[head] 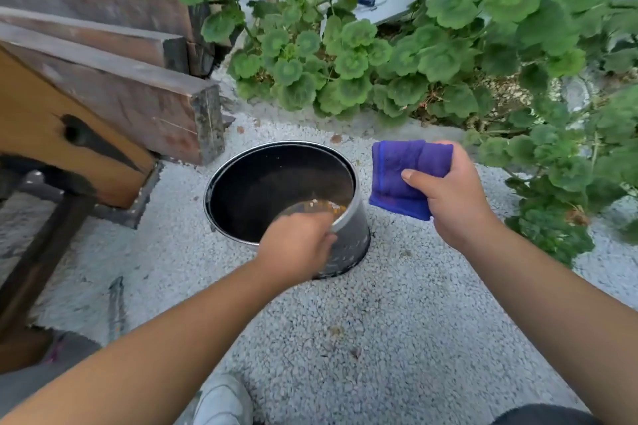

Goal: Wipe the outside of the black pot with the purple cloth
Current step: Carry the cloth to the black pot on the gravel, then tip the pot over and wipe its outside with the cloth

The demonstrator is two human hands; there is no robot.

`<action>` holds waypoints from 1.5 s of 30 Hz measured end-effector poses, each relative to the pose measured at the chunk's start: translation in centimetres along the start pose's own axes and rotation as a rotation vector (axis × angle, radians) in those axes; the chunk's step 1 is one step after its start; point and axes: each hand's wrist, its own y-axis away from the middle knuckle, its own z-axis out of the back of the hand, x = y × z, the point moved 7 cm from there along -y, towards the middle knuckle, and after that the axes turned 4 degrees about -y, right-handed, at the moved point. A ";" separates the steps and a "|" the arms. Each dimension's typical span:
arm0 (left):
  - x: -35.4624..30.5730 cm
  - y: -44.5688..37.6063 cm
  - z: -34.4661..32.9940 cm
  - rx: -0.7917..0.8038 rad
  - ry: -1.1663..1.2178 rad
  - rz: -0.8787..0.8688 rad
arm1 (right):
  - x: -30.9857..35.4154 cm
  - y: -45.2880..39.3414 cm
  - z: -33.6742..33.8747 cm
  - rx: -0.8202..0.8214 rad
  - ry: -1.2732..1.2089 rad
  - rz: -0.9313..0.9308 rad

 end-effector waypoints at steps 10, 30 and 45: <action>7.6 3.9 6.5 -0.127 0.486 0.082 | 5.2 0.4 -2.3 0.005 0.299 0.301; 7.5 4.2 4.8 -0.301 0.237 -0.190 | -0.3 6.0 -18.6 0.044 0.662 0.542; 10.3 4.7 4.3 -0.328 0.250 0.002 | -6.9 4.4 -14.0 0.033 0.744 0.466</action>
